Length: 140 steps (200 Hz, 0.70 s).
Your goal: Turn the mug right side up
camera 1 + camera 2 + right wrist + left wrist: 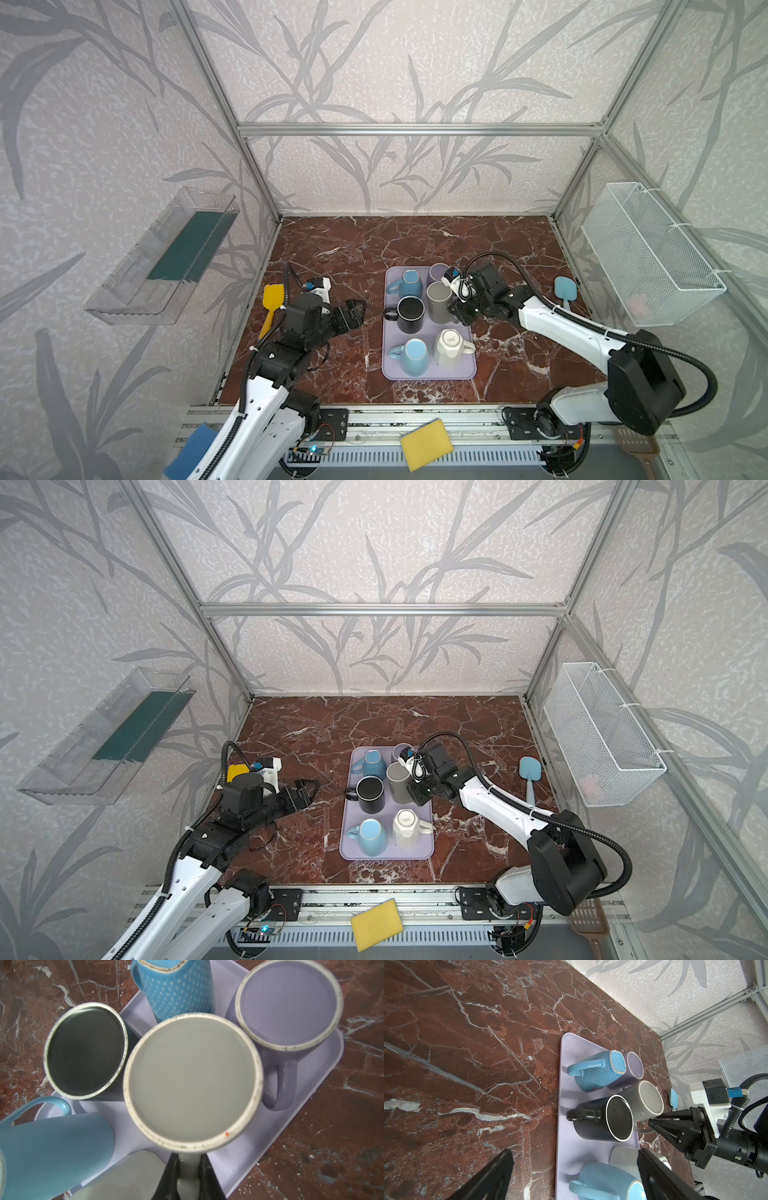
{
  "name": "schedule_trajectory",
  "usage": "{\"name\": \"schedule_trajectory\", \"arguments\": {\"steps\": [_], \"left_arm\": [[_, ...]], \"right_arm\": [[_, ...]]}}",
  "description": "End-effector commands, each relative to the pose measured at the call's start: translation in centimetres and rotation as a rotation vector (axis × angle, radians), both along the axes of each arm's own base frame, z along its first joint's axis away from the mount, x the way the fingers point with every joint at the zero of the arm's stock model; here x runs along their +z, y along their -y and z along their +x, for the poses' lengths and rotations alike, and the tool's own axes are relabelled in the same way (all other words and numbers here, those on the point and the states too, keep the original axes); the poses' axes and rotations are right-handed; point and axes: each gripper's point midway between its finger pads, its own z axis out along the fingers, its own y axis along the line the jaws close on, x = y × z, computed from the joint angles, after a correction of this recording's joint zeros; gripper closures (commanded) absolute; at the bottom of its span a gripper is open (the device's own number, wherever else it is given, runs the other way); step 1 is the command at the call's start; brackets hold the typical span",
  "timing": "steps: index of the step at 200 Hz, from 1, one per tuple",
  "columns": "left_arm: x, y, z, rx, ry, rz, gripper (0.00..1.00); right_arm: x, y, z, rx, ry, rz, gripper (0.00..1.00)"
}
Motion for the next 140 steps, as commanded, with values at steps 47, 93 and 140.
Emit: {"name": "schedule_trajectory", "arguments": {"steps": [47,93,140], "left_arm": [[-0.2,-0.2,-0.2,0.005,0.002,0.007,0.05],[-0.1,-0.2,-0.3,0.004,0.003,0.008,0.05],[-0.1,-0.2,-0.3,0.005,0.002,0.009,0.05]], "right_arm": [[-1.6,1.0,0.0,-0.031,-0.048,-0.076,0.77],[-2.1,1.0,0.1,-0.046,-0.052,-0.077,0.47],[-2.7,1.2,0.1,-0.049,-0.071,-0.106,0.6]]}}
